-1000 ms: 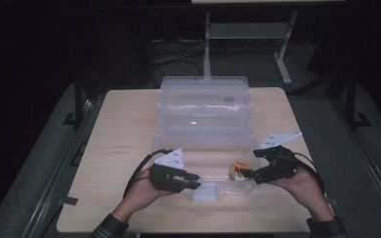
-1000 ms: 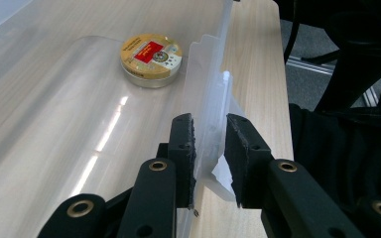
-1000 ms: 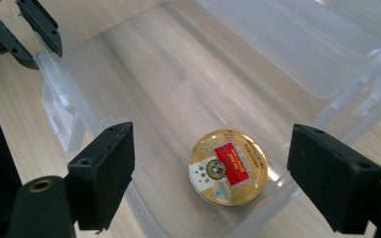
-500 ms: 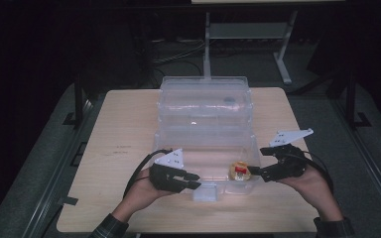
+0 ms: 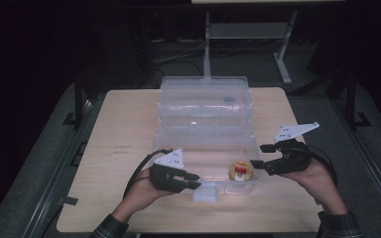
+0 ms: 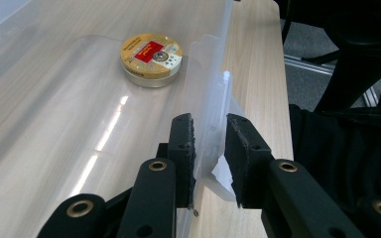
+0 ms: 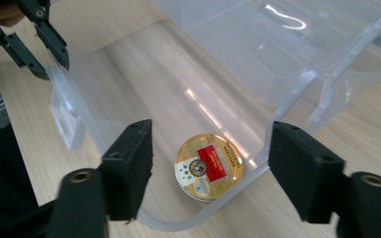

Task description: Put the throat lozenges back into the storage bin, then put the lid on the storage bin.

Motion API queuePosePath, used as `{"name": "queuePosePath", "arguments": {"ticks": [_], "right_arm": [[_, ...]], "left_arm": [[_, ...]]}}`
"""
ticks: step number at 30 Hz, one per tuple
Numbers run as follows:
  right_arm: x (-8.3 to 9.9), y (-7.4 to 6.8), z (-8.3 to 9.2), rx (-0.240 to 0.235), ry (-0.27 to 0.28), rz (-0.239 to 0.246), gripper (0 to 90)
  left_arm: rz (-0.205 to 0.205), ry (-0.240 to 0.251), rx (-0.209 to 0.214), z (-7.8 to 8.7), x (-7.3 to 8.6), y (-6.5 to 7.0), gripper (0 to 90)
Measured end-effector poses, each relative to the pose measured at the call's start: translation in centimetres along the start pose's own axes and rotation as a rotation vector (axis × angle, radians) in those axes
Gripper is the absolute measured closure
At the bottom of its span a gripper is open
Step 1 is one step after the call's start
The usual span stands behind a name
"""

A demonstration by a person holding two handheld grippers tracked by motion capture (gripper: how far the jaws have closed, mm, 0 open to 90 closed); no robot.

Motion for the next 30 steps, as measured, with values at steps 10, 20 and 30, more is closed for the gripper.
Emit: {"name": "queuePosePath", "arguments": {"ticks": [10, 20, 30], "right_arm": [[-1.0, 1.0, 1.2, -0.017, 0.026, -0.018, 38.3], [-2.4, 1.7, 1.8, -0.038, 0.023, -0.005, 39.8], [-4.8, 2.4, 2.2, -0.036, 0.046, 0.042, 41.1]], "left_arm": [[0.003, 0.003, 0.000, 0.0, 0.0, 0.0, 73.2], [0.000, 0.002, -0.002, 0.0, 0.0, -0.1, 73.2], [-0.005, 0.002, -0.003, 0.0, 0.0, -0.1, 73.2]]}}
Point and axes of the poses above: each handheld gripper's, and its own axes: z roughly backward along the jaws, x roughly out of its underside, y roughly to its right, the point moved 10 cm from there along -z, roughly forward along the jaws, and after that the axes turned 11 degrees about -y, right-handed, at the moved point
